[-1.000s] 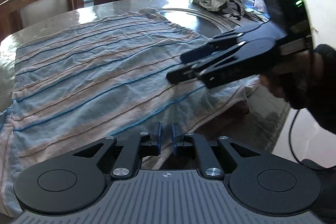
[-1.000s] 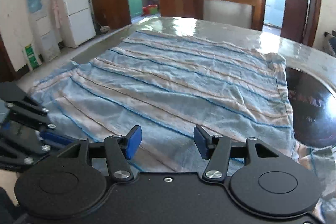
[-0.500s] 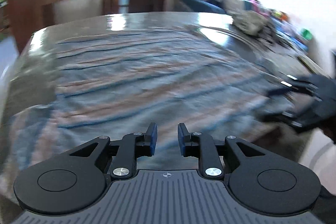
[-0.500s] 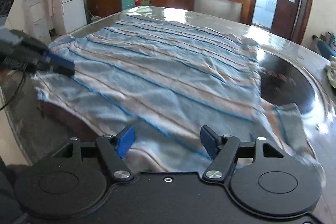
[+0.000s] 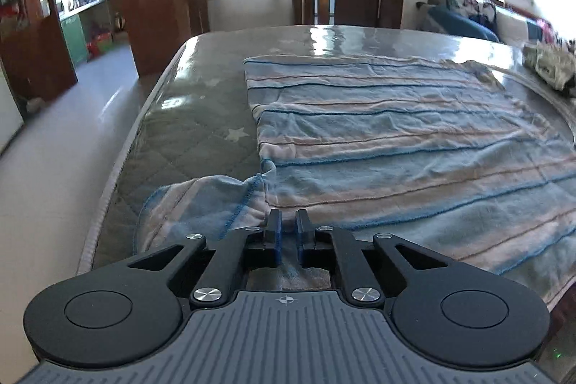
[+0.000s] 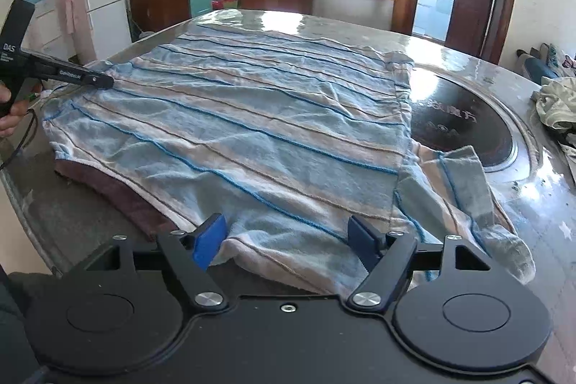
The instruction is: Fold clothes
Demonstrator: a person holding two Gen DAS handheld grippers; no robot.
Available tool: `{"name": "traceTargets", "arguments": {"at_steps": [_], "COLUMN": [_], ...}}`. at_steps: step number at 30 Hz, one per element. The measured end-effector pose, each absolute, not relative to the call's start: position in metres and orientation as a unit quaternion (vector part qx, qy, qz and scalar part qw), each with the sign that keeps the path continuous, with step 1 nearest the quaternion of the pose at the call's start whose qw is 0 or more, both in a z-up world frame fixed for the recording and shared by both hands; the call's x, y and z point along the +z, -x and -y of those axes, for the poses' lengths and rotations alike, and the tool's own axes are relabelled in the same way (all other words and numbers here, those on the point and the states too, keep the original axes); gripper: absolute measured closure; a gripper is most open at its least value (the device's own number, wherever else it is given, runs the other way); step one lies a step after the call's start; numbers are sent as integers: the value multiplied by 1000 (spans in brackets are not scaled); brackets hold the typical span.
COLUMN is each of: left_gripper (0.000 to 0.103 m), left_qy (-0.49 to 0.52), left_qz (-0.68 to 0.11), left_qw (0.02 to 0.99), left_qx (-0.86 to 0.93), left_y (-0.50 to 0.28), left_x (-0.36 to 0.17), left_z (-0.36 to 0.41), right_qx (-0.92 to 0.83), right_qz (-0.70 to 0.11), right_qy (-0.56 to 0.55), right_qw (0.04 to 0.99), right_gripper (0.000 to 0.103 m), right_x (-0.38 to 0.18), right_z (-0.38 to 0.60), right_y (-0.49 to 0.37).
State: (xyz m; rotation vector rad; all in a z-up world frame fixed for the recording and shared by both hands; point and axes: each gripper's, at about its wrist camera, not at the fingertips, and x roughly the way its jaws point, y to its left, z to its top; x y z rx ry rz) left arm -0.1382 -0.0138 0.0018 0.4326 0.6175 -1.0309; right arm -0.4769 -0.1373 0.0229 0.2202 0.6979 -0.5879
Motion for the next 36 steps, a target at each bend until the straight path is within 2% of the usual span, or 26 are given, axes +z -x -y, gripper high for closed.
{"name": "traceTargets", "arguments": {"at_steps": [8, 12, 15, 17, 24, 29, 36], "left_gripper": [99, 98, 89, 78, 77, 75, 66], "left_qy": [-225, -202, -185, -186, -203, -203, -207], "left_qz": [-273, -247, -247, -247, -262, -279, -278], "left_qw": [822, 822, 809, 801, 793, 791, 792], "left_qx": [-446, -472, -501, -514, -511, -506, -503], "left_y": [137, 149, 156, 162, 161, 154, 152], "left_x": [7, 23, 30, 30, 12, 0, -6], "left_z": [17, 10, 12, 18, 31, 34, 30], "right_qx": [-291, -290, -305, -311, -316, -337, -371], "right_qz": [-335, -335, -321, -319, -316, -284, -281], "right_qy": [-111, -122, -128, -129, -132, -152, -176], "right_qw": [889, 888, 888, 886, 885, 885, 867], "right_gripper": [23, 23, 23, 23, 23, 23, 23], "right_x": [22, 27, 30, 29, 24, 37, 22], "right_z": [137, 141, 147, 150, 150, 169, 210], "right_y": [479, 479, 478, 478, 486, 492, 494]}}
